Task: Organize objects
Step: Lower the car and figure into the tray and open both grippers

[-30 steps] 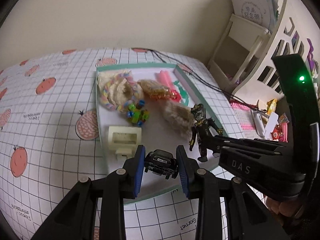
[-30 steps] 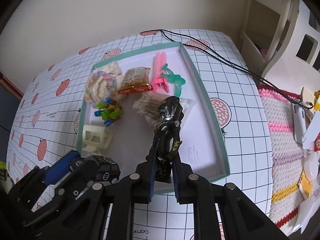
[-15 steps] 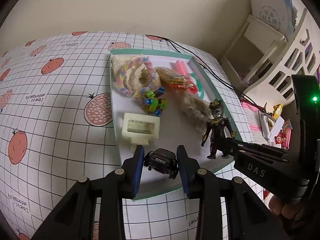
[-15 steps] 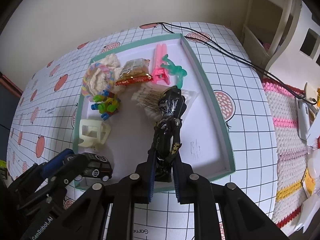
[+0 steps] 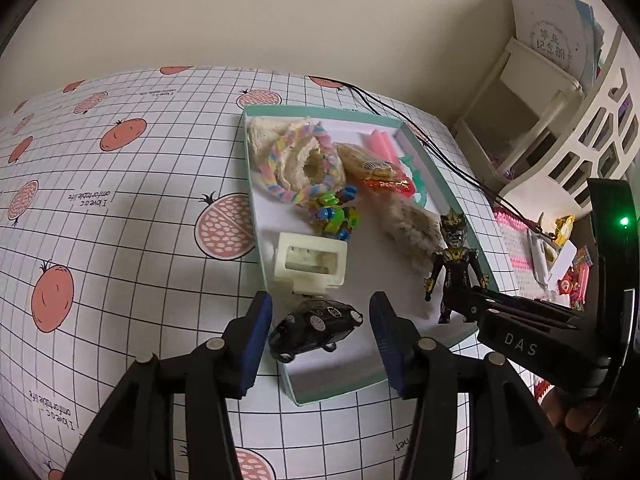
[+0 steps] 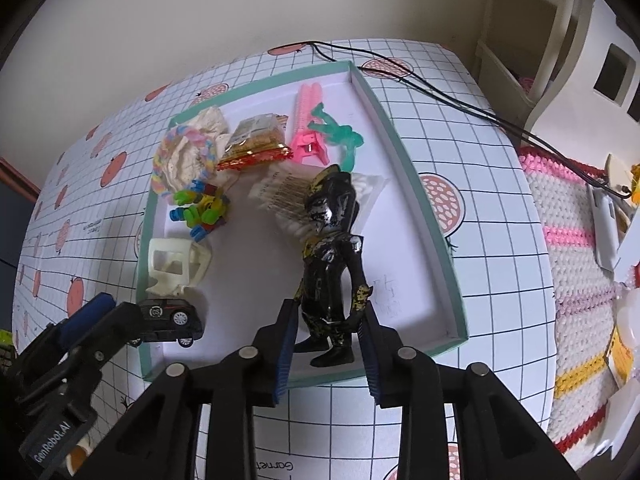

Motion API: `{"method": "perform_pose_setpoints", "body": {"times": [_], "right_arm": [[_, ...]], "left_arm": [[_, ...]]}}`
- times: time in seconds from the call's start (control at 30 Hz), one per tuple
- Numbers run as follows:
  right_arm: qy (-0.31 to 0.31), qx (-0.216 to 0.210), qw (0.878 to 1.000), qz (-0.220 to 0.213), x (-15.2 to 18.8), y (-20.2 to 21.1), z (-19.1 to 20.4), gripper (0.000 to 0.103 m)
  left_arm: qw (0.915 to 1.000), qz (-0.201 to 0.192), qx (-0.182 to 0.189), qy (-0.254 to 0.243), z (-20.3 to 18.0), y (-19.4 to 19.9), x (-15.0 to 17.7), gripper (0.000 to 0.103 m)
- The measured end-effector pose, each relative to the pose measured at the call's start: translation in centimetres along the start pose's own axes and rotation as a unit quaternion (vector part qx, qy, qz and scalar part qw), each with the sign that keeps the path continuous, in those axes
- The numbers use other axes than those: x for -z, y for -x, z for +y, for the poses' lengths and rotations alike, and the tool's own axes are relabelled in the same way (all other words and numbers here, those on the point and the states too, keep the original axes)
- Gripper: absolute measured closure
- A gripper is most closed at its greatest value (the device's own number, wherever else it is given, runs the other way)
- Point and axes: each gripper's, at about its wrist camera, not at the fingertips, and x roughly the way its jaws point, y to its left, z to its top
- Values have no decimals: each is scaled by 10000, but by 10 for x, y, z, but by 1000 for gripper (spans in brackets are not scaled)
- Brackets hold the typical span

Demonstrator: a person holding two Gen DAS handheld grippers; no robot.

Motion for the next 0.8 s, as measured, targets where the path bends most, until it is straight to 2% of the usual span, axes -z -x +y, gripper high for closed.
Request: {"method": "perform_pose_setpoints", "body": {"times": [0.23,0.4,0.47,0.6,0.67,0.73,0.8], "right_arm": [[-168,95,9998,-42,-3,2,-11,70],[-152,205,9994,-244,-4,9,-9,70],[-159,192,9992,-306,-5,12,-8,70],[-107,90,9991,-406,-6,15,-5,70],[-34,32,9989,-460,-6,16,0,70],[61,-25,9987,-505,-6,16,6,70],[163,-44,9983,-558,-6,17,13,70]], "left_arm": [[9999,-118,0,92,10,8,-4,51],[9992,-226,-31,333,24,14,-7,49],[9986,-257,-95,449,30,16,-8,44],[9969,-332,-294,643,43,19,-9,40],[9953,-380,-423,786,52,20,-10,30],[9933,-442,-542,925,59,22,-9,26],[9905,-495,-668,1099,68,24,-9,18]]}}
